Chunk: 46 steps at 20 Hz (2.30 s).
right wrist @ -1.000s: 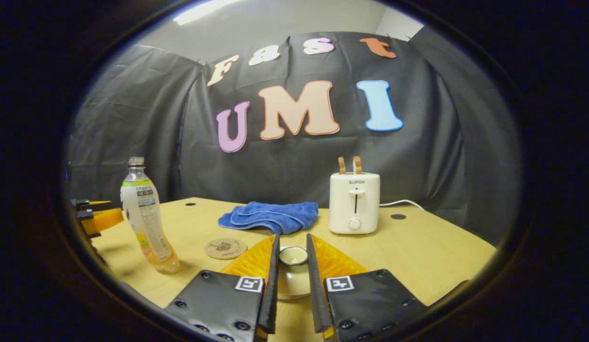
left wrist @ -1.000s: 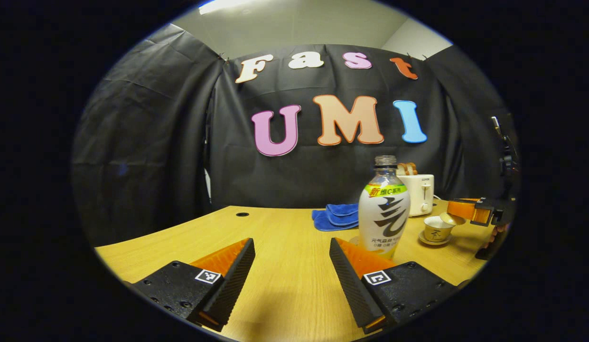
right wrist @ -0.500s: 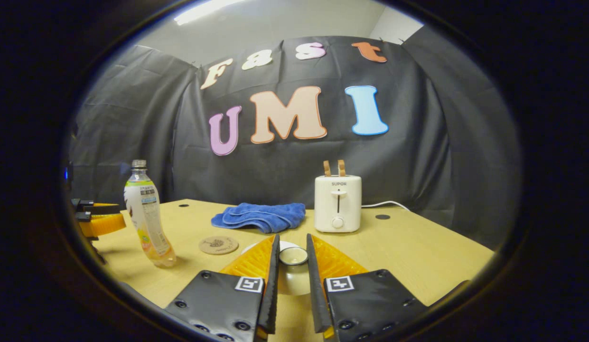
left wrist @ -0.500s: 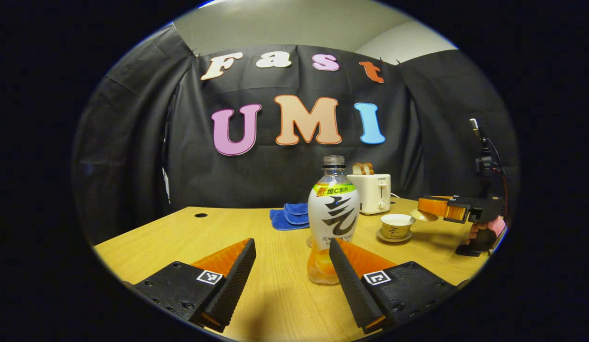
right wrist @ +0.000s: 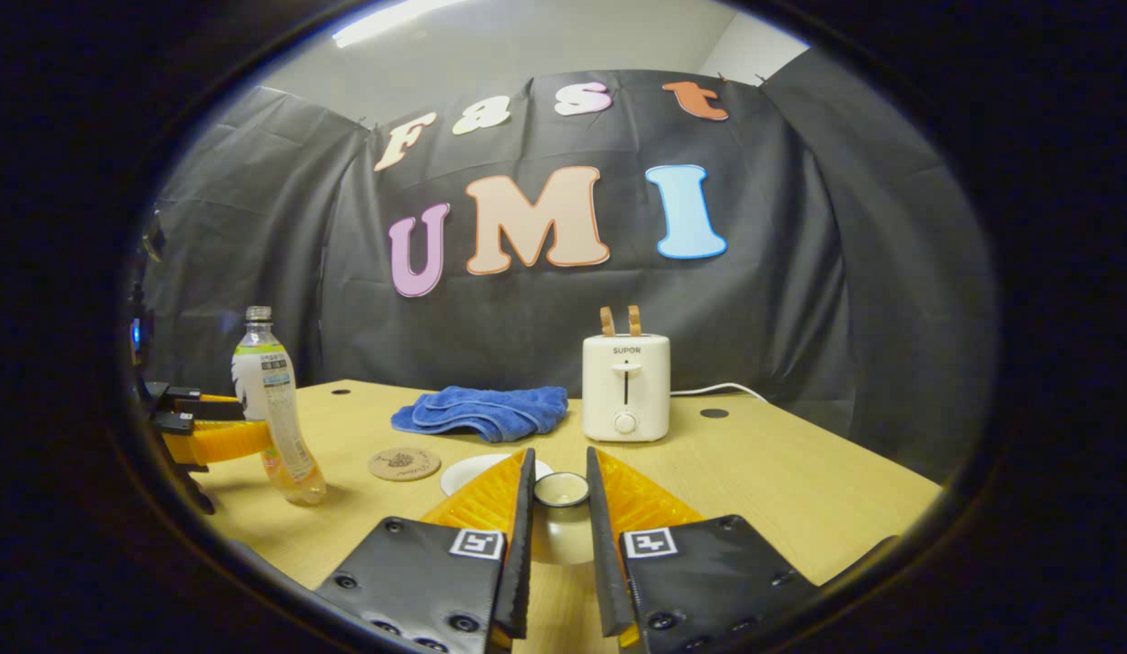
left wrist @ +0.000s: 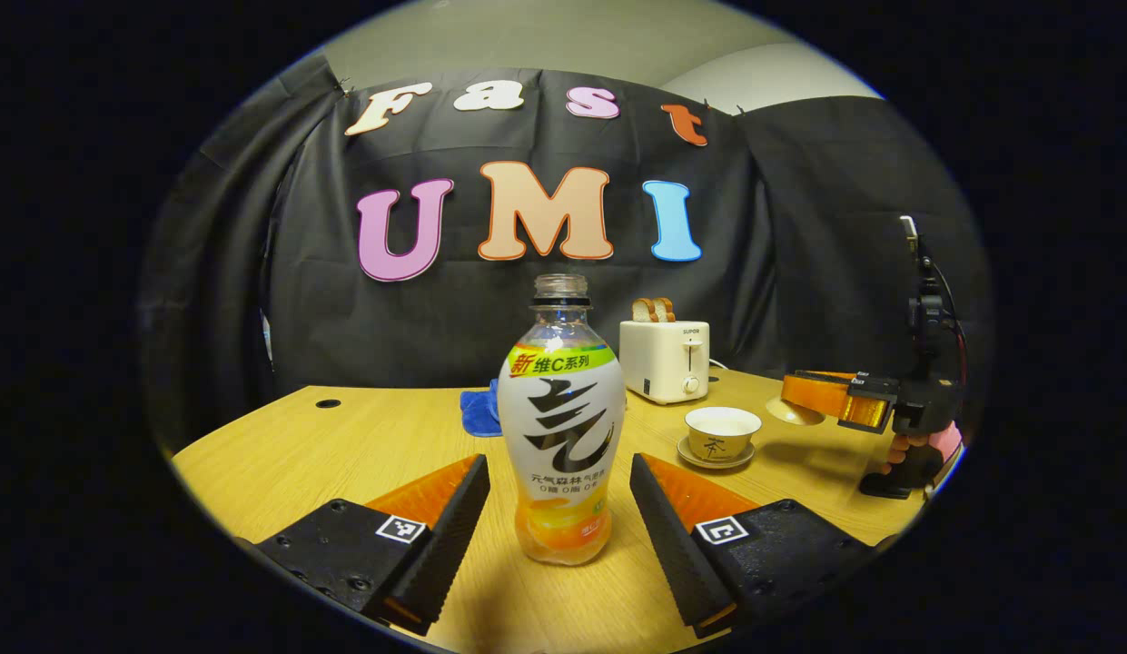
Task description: Open the teacup lid with one hand, grasp the water bottle and pour water into the teacup with the other hand; after pouring, place the water bottle on the coaster and then close the teacup lid.
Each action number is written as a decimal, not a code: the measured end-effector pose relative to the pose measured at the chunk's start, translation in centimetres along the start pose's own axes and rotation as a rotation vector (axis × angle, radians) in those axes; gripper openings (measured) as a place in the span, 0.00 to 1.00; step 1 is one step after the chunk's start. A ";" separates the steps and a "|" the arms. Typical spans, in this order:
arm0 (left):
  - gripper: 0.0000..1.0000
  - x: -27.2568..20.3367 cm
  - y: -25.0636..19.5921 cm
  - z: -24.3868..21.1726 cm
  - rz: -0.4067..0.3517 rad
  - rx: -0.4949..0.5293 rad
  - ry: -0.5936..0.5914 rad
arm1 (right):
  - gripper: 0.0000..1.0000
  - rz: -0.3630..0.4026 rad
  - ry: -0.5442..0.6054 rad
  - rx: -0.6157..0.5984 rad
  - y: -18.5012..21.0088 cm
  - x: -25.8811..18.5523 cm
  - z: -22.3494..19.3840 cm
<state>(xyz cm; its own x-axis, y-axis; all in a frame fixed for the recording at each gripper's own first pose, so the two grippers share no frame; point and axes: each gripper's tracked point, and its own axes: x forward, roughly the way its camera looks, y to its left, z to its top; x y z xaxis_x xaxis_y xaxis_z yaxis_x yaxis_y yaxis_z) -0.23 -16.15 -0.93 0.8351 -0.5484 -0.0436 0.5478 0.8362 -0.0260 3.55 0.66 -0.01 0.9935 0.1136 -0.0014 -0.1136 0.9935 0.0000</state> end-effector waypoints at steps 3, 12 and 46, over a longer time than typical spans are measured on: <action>0.92 1.5 -0.2 -0.1 0.006 -0.001 0.016 | 0.33 -0.009 -0.001 0.000 -0.3 -0.1 0.1; 0.67 4.1 -0.1 -1.0 0.054 0.023 0.083 | 0.33 -0.016 -0.001 0.000 -0.6 0.0 0.0; 0.53 14.7 -1.0 -0.1 -0.025 1.593 0.315 | 0.33 -0.118 -0.002 -0.002 -5.1 -0.2 0.2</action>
<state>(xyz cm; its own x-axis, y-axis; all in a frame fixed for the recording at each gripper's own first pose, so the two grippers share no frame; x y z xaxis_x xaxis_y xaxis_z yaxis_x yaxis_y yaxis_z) 11.46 -25.08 -1.64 0.8925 -0.3714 -0.2560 0.2223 -0.1315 0.9661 3.95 -4.46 0.20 1.0000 -0.0044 0.0003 0.0044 1.0000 -0.0018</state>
